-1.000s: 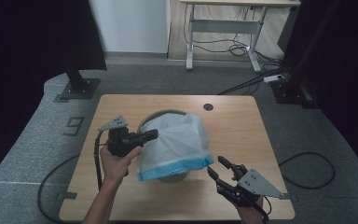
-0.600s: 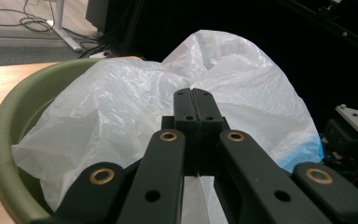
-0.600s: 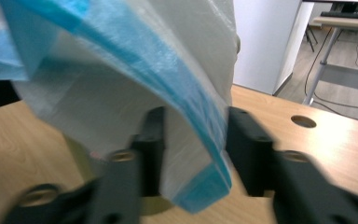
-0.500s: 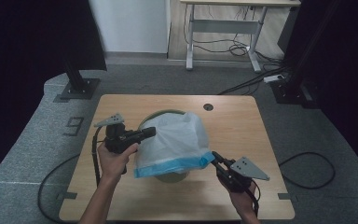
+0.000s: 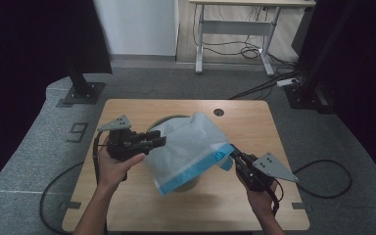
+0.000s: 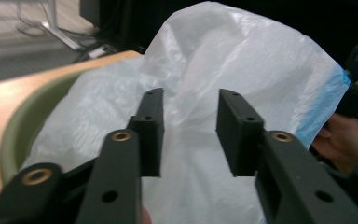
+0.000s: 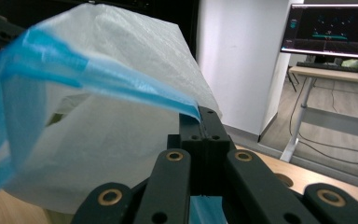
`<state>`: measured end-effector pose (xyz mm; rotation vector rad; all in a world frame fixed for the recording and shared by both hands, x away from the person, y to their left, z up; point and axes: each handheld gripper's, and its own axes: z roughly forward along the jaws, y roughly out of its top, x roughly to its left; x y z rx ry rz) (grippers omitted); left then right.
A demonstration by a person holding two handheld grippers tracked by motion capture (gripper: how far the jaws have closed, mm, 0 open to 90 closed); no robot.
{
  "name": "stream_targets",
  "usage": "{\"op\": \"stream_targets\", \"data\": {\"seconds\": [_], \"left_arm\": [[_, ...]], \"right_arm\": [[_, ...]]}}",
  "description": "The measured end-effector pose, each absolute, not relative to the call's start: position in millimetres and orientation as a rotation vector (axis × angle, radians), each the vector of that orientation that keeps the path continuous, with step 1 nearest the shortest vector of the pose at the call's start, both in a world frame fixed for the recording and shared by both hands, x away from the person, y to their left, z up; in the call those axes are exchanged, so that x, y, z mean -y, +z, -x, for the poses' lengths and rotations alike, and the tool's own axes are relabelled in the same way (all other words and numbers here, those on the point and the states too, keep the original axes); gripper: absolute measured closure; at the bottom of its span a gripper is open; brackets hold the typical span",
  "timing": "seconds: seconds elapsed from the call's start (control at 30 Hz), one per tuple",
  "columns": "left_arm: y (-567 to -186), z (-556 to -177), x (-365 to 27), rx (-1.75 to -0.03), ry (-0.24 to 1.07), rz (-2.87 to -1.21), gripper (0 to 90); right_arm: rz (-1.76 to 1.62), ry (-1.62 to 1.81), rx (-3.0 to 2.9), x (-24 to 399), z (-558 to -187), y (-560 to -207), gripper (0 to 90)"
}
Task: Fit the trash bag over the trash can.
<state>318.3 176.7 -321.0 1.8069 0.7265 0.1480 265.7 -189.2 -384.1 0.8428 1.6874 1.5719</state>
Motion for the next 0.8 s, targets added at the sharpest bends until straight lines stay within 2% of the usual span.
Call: {"op": "stream_targets", "data": {"seconds": [0.13,0.37,0.8], "left_arm": [[-313.0,-311.1,-168.4,-0.685,0.162,-1.808,50.6],[-316.4,-315.7,-146.6,-0.645,0.148,-1.857,43.1],[-328.1,-326.3,-126.7,-0.627,0.058,-1.856,38.5]], "right_arm": [[-0.821,1.580,-1.705,182.4,-263.7,-382.7,88.8],[-0.808,1.588,-1.735,175.2,-263.7,-384.1,88.7],[-0.777,1.571,-1.767,164.4,-262.9,-390.1,88.7]]}}
